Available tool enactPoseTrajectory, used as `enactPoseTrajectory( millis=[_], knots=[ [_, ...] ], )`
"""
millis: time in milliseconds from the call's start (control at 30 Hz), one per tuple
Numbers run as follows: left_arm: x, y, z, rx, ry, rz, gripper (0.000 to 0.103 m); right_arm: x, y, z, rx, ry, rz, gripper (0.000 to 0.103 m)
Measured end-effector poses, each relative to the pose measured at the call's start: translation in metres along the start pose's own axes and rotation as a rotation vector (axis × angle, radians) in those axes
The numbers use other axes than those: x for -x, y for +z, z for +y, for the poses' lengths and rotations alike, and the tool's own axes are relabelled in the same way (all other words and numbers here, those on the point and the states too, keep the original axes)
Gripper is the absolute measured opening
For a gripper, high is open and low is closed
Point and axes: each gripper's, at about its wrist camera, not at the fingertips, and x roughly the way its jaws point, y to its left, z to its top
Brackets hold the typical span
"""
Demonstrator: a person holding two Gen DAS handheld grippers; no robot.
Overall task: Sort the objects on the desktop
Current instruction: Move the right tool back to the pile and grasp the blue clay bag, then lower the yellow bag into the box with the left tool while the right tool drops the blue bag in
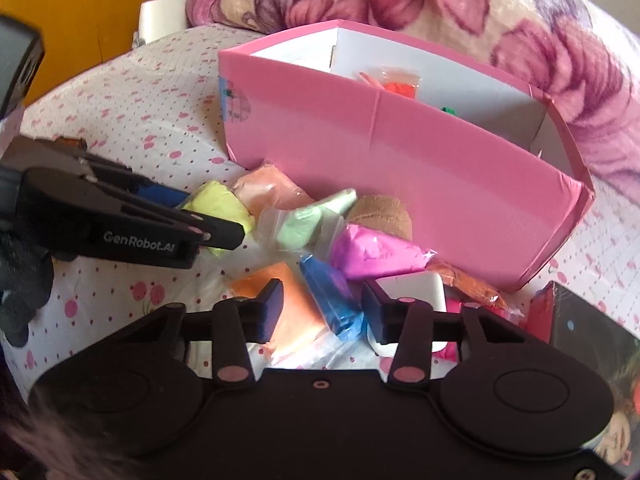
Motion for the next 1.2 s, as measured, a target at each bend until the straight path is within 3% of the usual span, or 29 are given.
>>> enactPoseTrajectory(
  millis=[33, 400, 567, 867, 1200],
  knots=[
    [0.0, 0.0, 0.0, 0.001, -0.002, 0.002, 0.04, 0.001, 0.0, -0.003, -0.008, 0.002, 0.001, 0.034],
    [0.021, 0.002, 0.006, 0.034, -0.036, -0.04, 0.039, 0.013, 0.001, -0.009, -0.033, 0.036, 0.013, 0.029],
    [0.032, 0.006, 0.008, 0.05, -0.047, -0.075, 0.039, 0.025, 0.001, -0.008, -0.053, 0.051, 0.01, 0.02],
    [0.057, 0.021, 0.007, 0.051, -0.07, -0.162, 0.039, 0.046, 0.003, -0.01, -0.092, 0.08, 0.002, 0.018],
    [0.084, 0.057, 0.003, 0.056, -0.078, -0.263, 0.039, 0.084, 0.05, -0.046, -0.223, 0.14, -0.16, 0.018]
  ],
)
